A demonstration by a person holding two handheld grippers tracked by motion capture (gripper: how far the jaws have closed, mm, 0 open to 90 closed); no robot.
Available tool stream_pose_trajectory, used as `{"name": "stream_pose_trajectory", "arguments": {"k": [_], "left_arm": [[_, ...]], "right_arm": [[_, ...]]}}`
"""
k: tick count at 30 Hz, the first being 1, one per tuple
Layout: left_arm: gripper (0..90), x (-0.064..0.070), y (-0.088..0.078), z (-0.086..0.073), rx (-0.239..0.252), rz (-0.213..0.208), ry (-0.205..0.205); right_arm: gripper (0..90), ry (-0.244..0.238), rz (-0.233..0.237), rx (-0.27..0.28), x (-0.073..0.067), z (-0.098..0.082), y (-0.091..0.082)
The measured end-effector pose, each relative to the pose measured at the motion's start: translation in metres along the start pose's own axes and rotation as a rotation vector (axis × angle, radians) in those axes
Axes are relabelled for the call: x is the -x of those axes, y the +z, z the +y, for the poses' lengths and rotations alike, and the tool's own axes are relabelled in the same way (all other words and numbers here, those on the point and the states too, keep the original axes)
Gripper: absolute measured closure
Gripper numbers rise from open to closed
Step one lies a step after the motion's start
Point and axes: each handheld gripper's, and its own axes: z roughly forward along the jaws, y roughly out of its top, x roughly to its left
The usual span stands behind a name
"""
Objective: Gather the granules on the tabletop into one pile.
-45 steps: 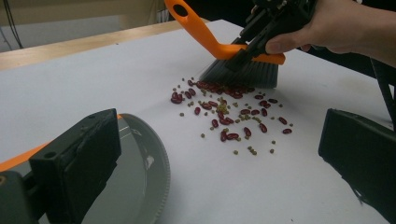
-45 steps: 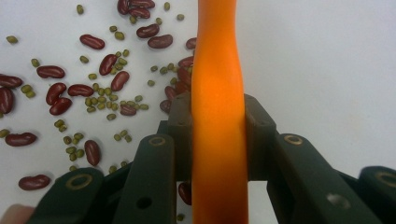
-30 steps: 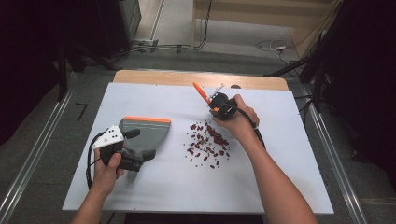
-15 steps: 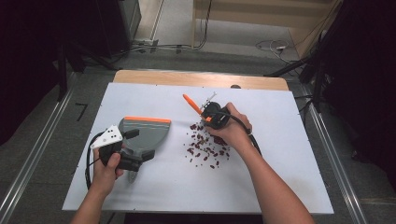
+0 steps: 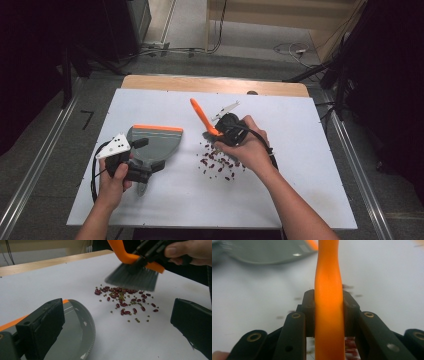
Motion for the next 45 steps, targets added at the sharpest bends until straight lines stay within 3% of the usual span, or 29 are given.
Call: {"name": "stream_pose_trajectory", "arguments": {"k": [4,9,12,16,23,31,41,45], "left_arm": [[0.0,0.001,-0.001,0.001,0.005,0.001,0.002],[0.0,0.000,-0.002,0.001,0.004,0.002,0.003],[0.0,0.000,-0.002,0.000,0.004,0.000,-0.001],[0.0,-0.001,-0.002,-0.001,0.001,0.004,-0.001],[0.0,0.000,-0.002,-0.001,0.004,0.003,-0.003],[0.0,0.000,-0.002,-0.001,0.000,0.003,0.003],[0.0,0.000,-0.002,-0.001,0.000,0.002,0.002],[0.0,-0.001,-0.003,-0.001,0.005,0.002,-0.006]], "right_arm": [[68.9,0.030,0.149,-0.044,-0.021,0.000,0.015],[68.9,0.058,0.262,-0.077,-0.039,-0.003,0.043],[68.9,0.060,0.210,-0.083,-0.036,-0.005,0.053],[68.4,0.115,0.186,-0.072,-0.012,-0.007,0.057],[68.0,0.186,0.110,-0.062,0.016,-0.015,0.053],[67.8,0.276,0.056,-0.051,0.039,-0.025,0.046],[67.6,0.372,-0.018,-0.022,0.056,-0.041,0.036],[68.4,0.425,0.001,0.017,0.059,-0.043,0.029]]}}
